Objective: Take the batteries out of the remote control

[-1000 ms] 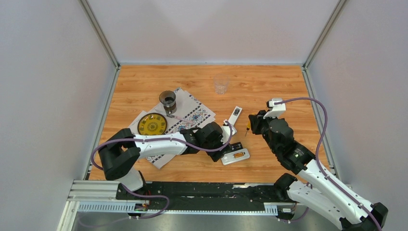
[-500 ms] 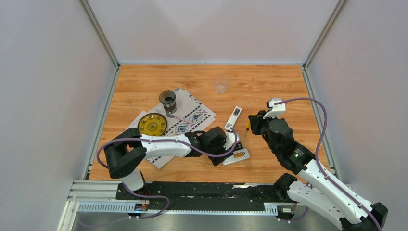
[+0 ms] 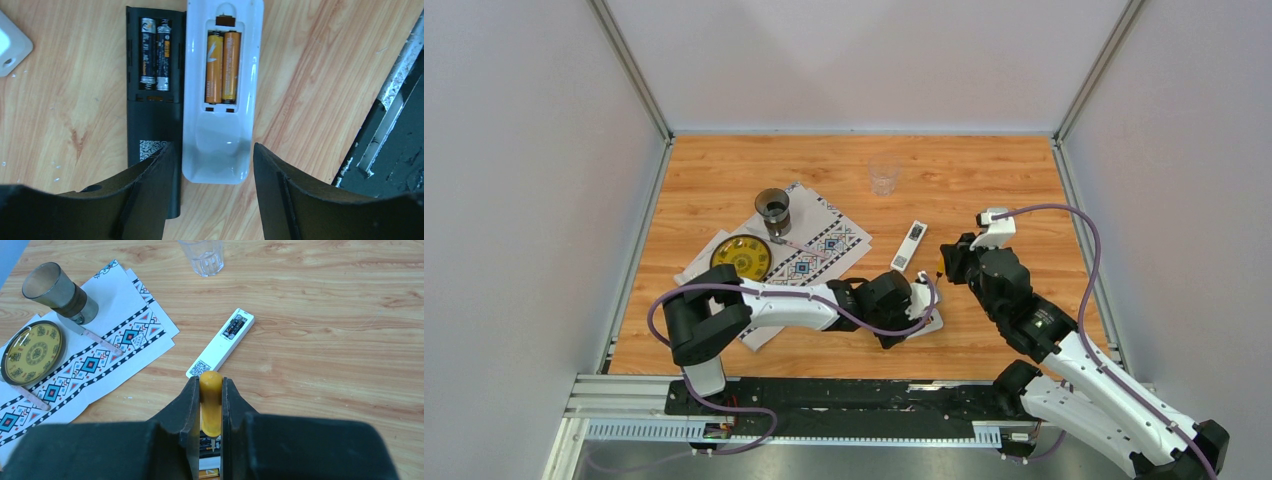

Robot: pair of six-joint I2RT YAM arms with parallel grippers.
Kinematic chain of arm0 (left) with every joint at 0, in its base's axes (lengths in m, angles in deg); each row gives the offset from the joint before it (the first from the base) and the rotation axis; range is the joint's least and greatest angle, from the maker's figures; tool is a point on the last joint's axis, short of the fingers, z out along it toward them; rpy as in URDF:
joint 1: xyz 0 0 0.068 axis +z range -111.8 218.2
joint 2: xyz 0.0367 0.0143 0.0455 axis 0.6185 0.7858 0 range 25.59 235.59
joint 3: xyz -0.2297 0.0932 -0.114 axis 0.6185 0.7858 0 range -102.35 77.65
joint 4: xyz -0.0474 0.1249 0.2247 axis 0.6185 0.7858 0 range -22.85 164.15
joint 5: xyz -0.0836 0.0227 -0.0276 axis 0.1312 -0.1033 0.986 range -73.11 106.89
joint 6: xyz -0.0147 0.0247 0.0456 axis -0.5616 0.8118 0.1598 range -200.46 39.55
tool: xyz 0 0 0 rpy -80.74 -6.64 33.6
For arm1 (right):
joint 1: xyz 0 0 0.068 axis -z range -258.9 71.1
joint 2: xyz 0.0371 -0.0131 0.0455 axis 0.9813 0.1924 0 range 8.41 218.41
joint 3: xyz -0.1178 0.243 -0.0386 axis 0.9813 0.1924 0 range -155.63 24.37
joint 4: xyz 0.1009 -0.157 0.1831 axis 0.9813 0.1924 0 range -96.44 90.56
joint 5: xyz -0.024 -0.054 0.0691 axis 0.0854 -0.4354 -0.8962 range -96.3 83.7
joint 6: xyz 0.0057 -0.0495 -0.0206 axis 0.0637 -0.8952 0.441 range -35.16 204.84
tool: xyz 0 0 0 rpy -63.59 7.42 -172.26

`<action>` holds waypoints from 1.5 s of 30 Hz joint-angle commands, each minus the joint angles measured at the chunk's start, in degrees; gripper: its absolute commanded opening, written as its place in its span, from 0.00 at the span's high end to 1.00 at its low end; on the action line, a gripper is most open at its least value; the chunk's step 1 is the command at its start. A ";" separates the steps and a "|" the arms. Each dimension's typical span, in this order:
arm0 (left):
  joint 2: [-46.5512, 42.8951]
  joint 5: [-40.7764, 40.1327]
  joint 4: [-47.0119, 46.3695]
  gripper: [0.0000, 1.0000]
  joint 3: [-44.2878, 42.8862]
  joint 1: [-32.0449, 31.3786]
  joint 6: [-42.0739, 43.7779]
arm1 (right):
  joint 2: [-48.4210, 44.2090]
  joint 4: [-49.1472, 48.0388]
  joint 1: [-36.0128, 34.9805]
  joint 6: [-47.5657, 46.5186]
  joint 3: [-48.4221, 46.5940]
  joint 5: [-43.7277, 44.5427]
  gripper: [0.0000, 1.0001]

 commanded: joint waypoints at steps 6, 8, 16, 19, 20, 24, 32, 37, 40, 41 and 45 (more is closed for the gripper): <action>3.00 -1.66 1.28 0.35 -1.50 -2.74 0.96 | -0.51 -1.29 0.24 1.08 0.13 0.60 1.00; 4.40 -2.63 1.54 0.35 -1.68 -3.10 0.70 | -0.42 -1.46 0.15 1.17 0.31 0.51 1.00; 6.96 -8.43 2.25 0.35 -1.24 -3.54 -1.85 | -0.24 -1.64 0.32 1.79 0.57 0.07 1.00; 7.31 -9.57 1.72 0.33 -0.98 -3.89 -2.82 | -0.07 -1.81 0.24 2.05 0.57 -0.02 1.00; 7.66 -10.27 1.80 0.34 -1.06 -3.89 -3.25 | 0.11 -1.82 0.32 2.05 0.57 -0.02 1.00; 9.15 -14.84 3.04 0.43 -1.24 -4.06 -3.96 | 0.28 -1.99 0.32 2.23 0.75 -0.10 1.00; 5.82 -20.29 3.12 0.58 3.85 -4.06 -4.84 | 0.20 -2.08 0.41 2.57 0.92 -0.37 1.00; 1.60 -21.88 3.21 0.59 8.07 -4.06 -5.37 | 0.72 -3.92 0.41 2.75 1.71 -2.47 1.00; -0.77 -21.18 3.30 0.58 10.36 -4.06 -5.37 | 1.16 -5.76 0.41 2.49 2.24 -5.63 1.00; -1.38 -20.31 3.30 0.57 10.88 -4.06 -5.19 | 1.16 -6.47 0.41 2.40 2.50 -6.60 1.00; -5.33 -17.84 2.69 0.50 14.30 -4.15 -5.02 | 1.95 -9.98 0.41 1.44 3.82 -13.44 1.00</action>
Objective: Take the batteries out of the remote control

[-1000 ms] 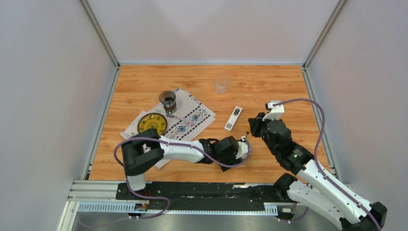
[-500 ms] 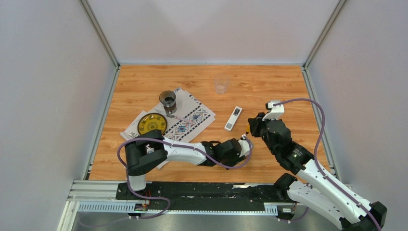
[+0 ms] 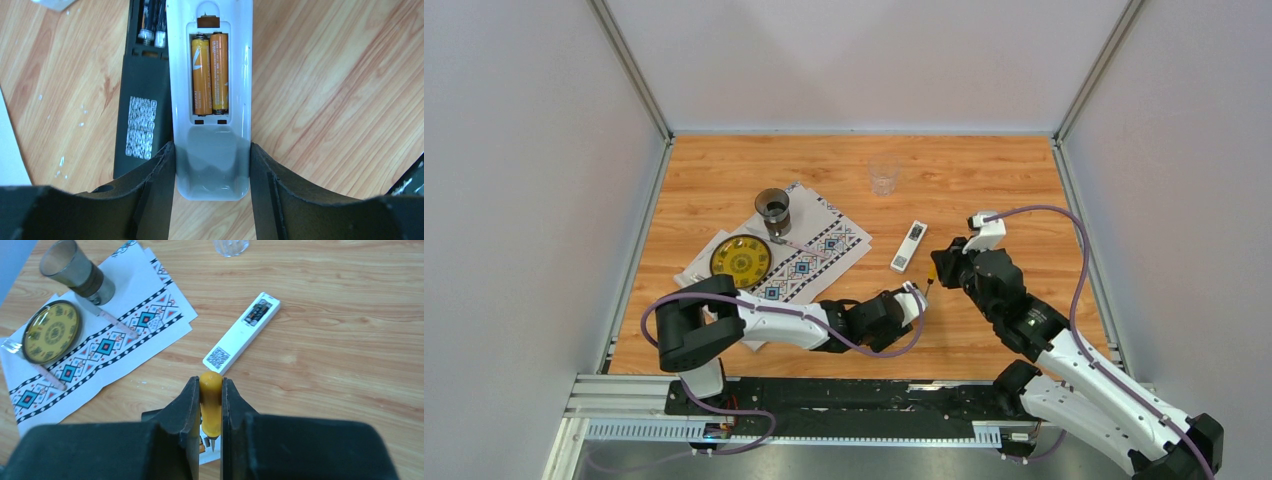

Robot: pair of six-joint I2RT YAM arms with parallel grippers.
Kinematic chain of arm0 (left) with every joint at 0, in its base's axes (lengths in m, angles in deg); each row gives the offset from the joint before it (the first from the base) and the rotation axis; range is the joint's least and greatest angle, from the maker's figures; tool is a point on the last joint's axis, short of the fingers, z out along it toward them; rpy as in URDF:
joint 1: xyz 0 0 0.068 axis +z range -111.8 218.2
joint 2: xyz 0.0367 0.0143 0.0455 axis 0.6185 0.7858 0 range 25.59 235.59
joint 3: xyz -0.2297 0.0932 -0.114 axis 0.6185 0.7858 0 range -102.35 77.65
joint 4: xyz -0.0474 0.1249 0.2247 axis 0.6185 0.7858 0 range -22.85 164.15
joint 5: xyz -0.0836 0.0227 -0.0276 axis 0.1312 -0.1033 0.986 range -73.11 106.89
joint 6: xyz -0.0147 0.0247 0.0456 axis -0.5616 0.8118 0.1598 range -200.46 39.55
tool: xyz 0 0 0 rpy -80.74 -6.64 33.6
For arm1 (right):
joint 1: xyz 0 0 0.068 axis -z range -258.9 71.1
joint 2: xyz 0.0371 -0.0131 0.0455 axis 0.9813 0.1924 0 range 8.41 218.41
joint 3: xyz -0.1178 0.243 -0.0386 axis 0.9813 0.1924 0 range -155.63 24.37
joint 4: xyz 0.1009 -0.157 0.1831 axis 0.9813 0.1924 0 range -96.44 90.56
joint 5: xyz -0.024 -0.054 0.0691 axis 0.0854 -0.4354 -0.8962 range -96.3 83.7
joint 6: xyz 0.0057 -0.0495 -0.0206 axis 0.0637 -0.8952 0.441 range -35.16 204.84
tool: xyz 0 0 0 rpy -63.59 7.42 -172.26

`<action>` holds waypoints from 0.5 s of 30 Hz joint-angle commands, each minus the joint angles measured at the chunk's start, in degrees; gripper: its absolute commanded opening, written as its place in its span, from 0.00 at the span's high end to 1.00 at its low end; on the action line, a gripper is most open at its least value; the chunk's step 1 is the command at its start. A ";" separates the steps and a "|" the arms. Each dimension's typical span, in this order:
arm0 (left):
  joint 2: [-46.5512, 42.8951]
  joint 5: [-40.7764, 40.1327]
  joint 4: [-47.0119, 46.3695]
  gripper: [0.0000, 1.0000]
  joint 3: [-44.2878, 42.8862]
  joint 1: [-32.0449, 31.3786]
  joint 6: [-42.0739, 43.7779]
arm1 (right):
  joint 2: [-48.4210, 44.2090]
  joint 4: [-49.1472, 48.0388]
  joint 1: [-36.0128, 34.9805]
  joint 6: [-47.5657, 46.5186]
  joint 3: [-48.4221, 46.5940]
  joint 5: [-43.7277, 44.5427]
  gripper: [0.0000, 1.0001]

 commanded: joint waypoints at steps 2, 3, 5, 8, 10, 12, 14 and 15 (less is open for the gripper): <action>-3.40 2.38 7.73 0.42 6.53 0.42 0.88 | 0.53 -8.33 0.13 -0.51 1.44 -9.83 1.00; -4.97 2.74 7.47 0.40 7.06 0.42 0.89 | 0.71 -8.95 0.13 -0.60 1.62 -10.63 1.00; -6.65 3.26 6.94 0.32 8.55 0.42 0.54 | 0.71 -10.35 0.13 -0.51 2.15 -12.30 1.00; -9.82 2.31 6.59 0.23 10.40 0.42 -0.08 | 0.80 -11.24 0.13 0.10 2.50 -13.19 1.00; -11.58 1.78 5.63 0.20 11.46 0.42 -0.43 | 0.45 -11.85 0.13 0.54 2.76 -13.72 1.00; -12.11 0.90 4.83 0.18 12.60 0.42 -0.70 | 0.18 -12.29 0.13 0.98 3.38 -14.07 1.00; -11.67 0.02 4.39 0.17 12.78 0.42 -0.87 | 0.53 -12.38 0.13 1.51 3.73 -14.68 1.00; -10.97 -0.16 4.39 0.18 12.70 0.42 -0.96 | 0.71 -12.29 0.13 1.60 3.73 -14.95 1.00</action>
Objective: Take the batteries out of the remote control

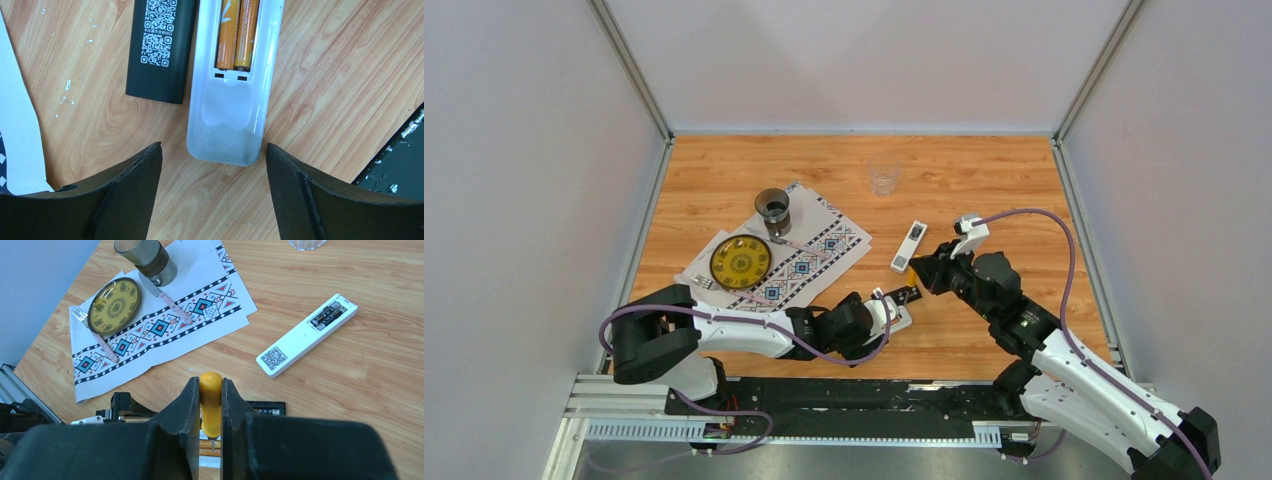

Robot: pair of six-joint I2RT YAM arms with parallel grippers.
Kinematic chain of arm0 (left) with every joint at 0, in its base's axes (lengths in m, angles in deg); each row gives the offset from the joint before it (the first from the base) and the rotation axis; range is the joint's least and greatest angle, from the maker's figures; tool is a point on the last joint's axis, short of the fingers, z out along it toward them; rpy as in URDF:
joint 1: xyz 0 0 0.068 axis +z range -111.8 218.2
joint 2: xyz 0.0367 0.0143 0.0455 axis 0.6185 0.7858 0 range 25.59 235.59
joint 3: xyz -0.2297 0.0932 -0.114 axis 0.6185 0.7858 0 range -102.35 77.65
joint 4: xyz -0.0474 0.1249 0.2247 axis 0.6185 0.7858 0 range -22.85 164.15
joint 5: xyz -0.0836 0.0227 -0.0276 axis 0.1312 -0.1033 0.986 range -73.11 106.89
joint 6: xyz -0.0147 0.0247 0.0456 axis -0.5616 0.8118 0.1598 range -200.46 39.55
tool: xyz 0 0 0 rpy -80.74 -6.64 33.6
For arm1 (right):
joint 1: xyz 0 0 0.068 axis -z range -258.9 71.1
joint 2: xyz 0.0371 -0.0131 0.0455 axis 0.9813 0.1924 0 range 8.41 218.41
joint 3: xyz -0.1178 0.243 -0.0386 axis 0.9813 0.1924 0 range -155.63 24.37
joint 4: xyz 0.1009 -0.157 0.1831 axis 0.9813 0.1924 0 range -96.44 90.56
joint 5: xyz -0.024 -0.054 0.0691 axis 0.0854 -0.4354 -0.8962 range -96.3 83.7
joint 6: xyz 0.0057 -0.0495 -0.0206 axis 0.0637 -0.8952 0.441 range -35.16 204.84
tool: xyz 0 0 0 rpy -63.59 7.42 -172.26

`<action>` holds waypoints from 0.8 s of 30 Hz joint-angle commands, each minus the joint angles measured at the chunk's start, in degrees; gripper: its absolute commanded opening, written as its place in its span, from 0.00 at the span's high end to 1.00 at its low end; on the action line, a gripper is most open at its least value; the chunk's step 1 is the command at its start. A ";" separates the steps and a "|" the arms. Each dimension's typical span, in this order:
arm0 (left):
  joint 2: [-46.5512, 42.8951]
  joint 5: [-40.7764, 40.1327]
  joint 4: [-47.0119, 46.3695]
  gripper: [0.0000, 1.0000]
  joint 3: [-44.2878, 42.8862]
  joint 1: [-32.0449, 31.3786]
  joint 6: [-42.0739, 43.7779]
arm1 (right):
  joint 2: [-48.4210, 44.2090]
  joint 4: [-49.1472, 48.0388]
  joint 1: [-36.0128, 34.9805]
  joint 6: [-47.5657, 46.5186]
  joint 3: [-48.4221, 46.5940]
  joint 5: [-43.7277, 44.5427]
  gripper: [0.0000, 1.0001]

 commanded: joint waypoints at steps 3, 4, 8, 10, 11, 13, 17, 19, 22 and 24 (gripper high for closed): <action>2.39 -0.97 1.18 0.18 0.98 0.09 -0.37 | 0.89 -6.16 0.08 1.42 0.82 -2.49 1.00; 2.74 -0.53 0.73 0.18 0.80 0.09 -0.11 | 1.06 -6.34 0.08 1.51 0.91 -2.41 1.00; 5.55 0.88 -1.29 0.21 -0.16 0.09 0.33 | 1.16 -6.86 0.08 1.86 1.35 -2.23 1.00; 6.43 1.14 -1.82 0.23 -0.51 0.09 0.68 | 0.98 -8.18 0.00 1.95 2.31 -2.05 1.00; 7.13 1.23 -1.82 0.24 -0.69 0.09 0.77 | 0.89 -8.36 0.08 2.04 2.49 -1.97 1.00; 7.49 1.84 -1.82 0.31 -0.69 0.09 1.12 | 1.06 -8.71 0.08 2.13 3.02 -1.88 1.00; 7.49 2.64 -1.73 0.50 -0.34 0.09 1.13 | 1.42 -10.20 0.08 2.30 4.25 -2.23 1.00; 7.23 2.81 -1.30 0.58 -0.52 0.09 1.30 | 1.68 -11.08 0.17 2.57 4.69 -2.05 1.00; 6.70 2.99 -0.33 0.63 -0.52 0.09 1.48 | 2.21 -12.31 0.08 2.74 5.22 -2.40 1.00; 6.09 2.99 -0.24 0.65 -0.43 0.09 1.65 | 2.82 -13.62 0.08 2.83 5.83 -2.84 1.00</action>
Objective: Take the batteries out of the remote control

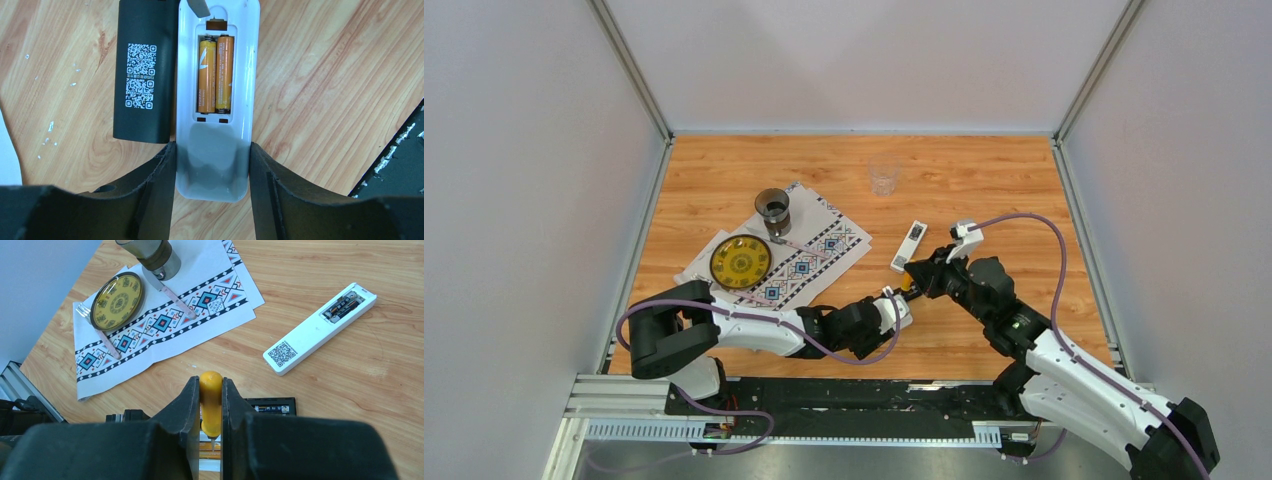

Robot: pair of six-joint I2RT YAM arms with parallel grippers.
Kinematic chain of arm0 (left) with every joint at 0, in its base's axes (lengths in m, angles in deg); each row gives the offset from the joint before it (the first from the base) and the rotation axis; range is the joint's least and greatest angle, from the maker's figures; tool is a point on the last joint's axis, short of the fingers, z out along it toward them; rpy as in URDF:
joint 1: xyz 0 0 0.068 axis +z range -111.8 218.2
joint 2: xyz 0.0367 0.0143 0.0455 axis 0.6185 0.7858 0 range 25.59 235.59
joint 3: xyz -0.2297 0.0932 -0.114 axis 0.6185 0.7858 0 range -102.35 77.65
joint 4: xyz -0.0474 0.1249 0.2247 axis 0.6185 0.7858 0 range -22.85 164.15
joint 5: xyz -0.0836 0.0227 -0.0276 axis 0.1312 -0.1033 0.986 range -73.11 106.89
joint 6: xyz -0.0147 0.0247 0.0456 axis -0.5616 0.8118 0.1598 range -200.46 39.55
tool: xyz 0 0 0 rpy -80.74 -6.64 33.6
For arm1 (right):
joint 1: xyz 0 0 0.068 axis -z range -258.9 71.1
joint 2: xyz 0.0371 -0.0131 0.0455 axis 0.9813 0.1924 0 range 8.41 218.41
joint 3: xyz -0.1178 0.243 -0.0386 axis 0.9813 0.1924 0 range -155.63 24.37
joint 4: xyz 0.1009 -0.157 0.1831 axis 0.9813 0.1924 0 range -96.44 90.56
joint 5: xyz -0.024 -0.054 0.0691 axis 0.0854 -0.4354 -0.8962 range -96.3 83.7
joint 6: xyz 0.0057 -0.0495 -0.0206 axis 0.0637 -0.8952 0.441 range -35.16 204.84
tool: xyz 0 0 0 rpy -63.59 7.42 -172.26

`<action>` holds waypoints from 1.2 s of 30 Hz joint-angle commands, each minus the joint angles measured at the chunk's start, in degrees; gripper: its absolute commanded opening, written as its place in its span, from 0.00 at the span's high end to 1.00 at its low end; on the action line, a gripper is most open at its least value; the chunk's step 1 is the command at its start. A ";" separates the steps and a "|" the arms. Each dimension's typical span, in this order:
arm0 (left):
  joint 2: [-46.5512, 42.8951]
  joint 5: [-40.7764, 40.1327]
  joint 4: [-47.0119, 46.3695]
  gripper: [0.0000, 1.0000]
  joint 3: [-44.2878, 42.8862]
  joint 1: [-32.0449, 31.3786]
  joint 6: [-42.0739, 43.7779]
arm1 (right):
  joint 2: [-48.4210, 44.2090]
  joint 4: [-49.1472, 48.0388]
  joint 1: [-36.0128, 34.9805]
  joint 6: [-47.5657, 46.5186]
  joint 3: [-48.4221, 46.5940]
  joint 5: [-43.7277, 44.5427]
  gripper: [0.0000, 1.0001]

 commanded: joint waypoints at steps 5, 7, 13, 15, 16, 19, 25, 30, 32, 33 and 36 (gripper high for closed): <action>0.95 0.47 7.98 0.67 1.21 0.09 1.46 | 2.06 -7.14 0.08 0.99 1.20 -1.49 1.00; 0.95 0.65 7.99 0.69 1.30 0.09 1.46 | 2.59 -7.67 0.09 0.91 1.55 -1.49 1.00; 1.91 0.12 8.42 0.74 0.60 0.09 1.46 | 4.87 -7.15 0.08 1.08 1.21 -0.18 1.00; 2.44 0.21 7.99 0.74 0.77 0.09 1.46 | 5.66 -6.71 0.08 1.43 0.94 0.61 1.00; 2.53 0.30 7.90 0.74 0.68 0.09 1.46 | 6.45 -6.45 0.08 1.61 0.76 0.88 1.00; 2.71 0.47 8.34 0.75 0.51 0.09 1.28 | 7.69 -6.00 0.08 1.70 0.50 1.41 1.00; 2.80 0.12 8.07 0.75 0.60 0.09 1.28 | 8.39 -7.15 0.08 2.22 1.64 2.90 1.00; 2.97 0.30 8.07 0.76 0.59 0.09 1.37 | 9.44 -7.41 0.00 2.58 1.99 4.30 1.00; 3.23 0.30 8.25 0.76 0.24 0.09 1.28 | 9.97 -6.62 -0.18 2.84 1.38 4.83 1.00; 3.41 0.38 8.25 0.76 0.24 0.09 1.28 | 10.50 -6.71 -0.27 3.01 1.38 5.10 1.00; 3.67 0.56 8.16 0.76 0.16 0.09 1.28 | 10.94 -6.88 -0.70 3.28 1.38 5.89 1.00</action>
